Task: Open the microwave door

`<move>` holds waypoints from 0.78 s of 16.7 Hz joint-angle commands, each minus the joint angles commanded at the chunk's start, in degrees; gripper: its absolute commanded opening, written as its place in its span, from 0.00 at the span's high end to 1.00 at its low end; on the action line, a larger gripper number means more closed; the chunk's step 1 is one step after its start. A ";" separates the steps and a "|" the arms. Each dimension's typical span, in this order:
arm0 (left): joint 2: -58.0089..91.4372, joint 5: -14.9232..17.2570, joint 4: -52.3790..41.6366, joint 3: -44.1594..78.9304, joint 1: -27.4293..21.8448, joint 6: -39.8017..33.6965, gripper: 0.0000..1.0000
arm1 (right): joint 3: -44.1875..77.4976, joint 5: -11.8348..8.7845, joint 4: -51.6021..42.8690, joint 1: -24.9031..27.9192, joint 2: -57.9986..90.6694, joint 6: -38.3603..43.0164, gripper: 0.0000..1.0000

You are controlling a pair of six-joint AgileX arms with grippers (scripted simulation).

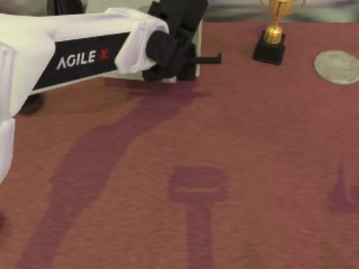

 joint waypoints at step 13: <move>-2.34 2.00 2.33 -3.30 0.31 2.53 1.00 | 0.00 0.00 0.00 0.00 0.00 0.00 0.00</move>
